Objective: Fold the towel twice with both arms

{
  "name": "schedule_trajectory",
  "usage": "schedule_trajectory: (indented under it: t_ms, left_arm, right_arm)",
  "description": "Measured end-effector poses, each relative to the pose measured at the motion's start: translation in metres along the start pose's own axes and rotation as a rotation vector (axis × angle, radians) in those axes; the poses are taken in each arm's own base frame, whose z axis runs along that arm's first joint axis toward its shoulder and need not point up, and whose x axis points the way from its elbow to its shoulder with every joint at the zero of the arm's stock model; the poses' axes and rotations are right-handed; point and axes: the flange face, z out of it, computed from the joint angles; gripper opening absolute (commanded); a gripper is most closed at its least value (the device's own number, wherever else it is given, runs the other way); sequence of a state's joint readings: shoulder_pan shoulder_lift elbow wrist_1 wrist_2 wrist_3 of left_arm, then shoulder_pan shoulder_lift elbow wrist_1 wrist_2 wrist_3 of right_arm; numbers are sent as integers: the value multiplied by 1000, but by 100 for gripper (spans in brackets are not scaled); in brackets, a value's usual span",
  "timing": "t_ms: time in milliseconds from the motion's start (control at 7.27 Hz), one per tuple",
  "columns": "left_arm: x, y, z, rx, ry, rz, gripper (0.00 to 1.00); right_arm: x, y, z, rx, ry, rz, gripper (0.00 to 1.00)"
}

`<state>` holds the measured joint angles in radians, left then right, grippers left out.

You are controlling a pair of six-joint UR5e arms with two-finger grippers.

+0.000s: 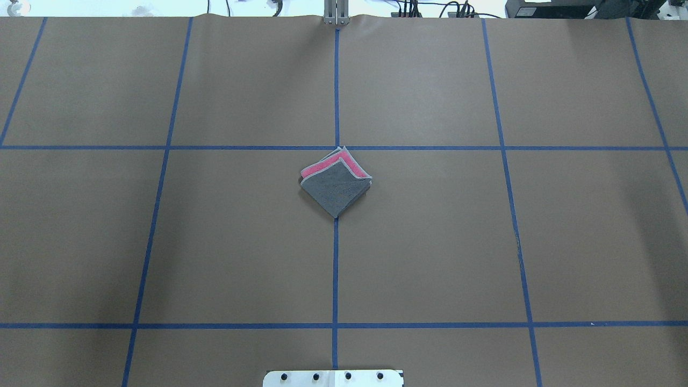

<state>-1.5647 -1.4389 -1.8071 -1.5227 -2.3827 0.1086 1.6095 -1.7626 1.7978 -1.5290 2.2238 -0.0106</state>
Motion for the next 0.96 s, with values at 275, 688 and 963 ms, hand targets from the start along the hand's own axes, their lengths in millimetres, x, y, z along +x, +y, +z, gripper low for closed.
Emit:
schedule_trajectory:
  t_ms: [275,688,963]
  left_arm:
    - [5,-1,-5,11,0,10,100]
    - [8,-2,-8,17,-1,18,100]
    - [10,-2,-9,20,0,20,100]
  right_arm:
    - [-1,-2,-1,2,0,-1,100]
    - [-1,-2,-1,1,-1,2,100]
    - [0,-2,1,-2,0,4,100]
